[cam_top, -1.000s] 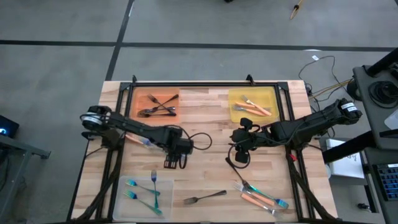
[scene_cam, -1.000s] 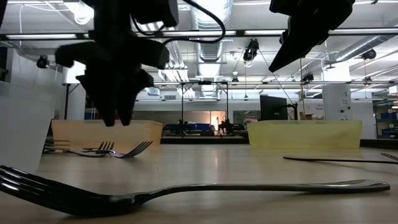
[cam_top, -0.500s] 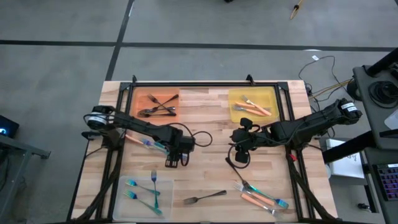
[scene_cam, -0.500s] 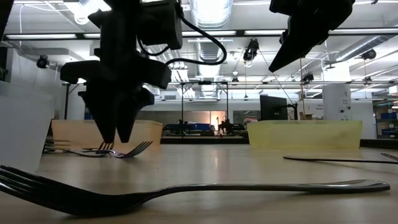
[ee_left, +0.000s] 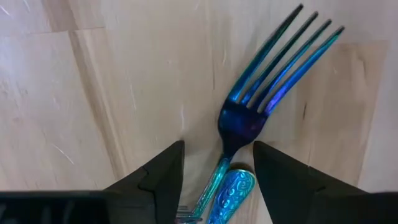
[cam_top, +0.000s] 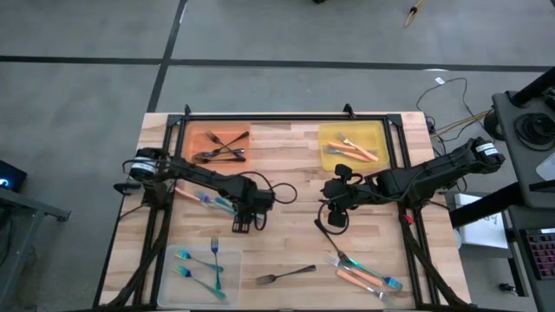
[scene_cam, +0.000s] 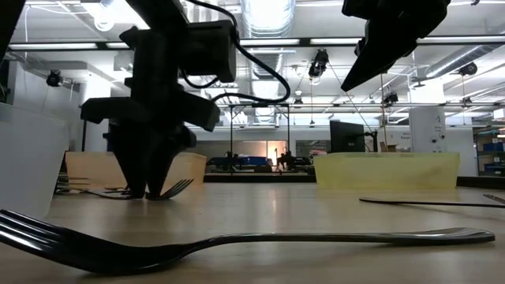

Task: Sort silverware by color (type)
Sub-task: Put the blue fork into the transparent bin

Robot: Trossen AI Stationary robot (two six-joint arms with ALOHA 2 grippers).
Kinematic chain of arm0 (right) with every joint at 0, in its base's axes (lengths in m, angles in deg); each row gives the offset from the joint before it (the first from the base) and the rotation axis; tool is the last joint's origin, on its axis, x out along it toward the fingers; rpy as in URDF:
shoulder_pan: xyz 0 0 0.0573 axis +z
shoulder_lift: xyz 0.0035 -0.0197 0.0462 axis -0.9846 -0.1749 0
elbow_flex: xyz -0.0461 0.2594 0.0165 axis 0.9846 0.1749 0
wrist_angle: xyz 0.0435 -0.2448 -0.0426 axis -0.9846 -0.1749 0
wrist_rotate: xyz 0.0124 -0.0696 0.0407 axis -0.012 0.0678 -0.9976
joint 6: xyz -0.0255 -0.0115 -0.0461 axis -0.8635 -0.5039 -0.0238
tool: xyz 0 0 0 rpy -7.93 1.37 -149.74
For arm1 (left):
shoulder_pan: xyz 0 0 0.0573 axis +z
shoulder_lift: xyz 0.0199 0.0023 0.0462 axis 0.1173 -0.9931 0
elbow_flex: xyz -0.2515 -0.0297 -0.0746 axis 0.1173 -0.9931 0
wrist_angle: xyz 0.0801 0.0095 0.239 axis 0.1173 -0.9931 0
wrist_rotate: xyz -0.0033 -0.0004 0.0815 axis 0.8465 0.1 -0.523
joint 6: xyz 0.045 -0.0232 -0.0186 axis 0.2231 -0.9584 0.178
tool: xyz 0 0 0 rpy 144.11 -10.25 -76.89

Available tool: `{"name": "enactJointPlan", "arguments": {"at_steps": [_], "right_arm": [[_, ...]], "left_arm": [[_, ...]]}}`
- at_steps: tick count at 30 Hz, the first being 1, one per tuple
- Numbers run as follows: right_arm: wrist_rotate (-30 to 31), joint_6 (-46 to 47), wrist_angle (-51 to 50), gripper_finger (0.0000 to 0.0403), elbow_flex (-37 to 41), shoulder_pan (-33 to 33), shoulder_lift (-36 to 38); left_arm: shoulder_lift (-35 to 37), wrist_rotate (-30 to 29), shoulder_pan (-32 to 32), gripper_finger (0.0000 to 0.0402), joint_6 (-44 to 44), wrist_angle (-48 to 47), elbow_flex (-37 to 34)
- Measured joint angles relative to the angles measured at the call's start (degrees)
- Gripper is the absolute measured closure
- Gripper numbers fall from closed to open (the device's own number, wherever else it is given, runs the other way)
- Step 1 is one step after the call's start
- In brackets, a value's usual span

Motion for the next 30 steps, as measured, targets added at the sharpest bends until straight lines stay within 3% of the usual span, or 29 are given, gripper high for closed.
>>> {"name": "enactJointPlan", "arguments": {"at_steps": [5,16,22,30], "right_arm": [[0.01,0.0,0.0,0.0266,0.0,0.01,0.0],[0.02,0.0,0.0,0.0266,0.0,0.02,0.0],[0.0,0.0,-0.01,0.0266,0.0,0.0,0.0],[0.0,0.0,0.0,0.0266,0.0,0.01,0.0]], "left_arm": [[-1.02,0.33,0.79,0.0257,-0.48,0.85,0.0],[-3.69,-0.16,1.99,0.039,-3.82,1.22,0.09],[-3.77,-0.72,2.09,0.0395,-7.31,0.05,0.88],[-4.73,-3.73,2.12,0.04,-6.31,-4.75,7.71]]}}
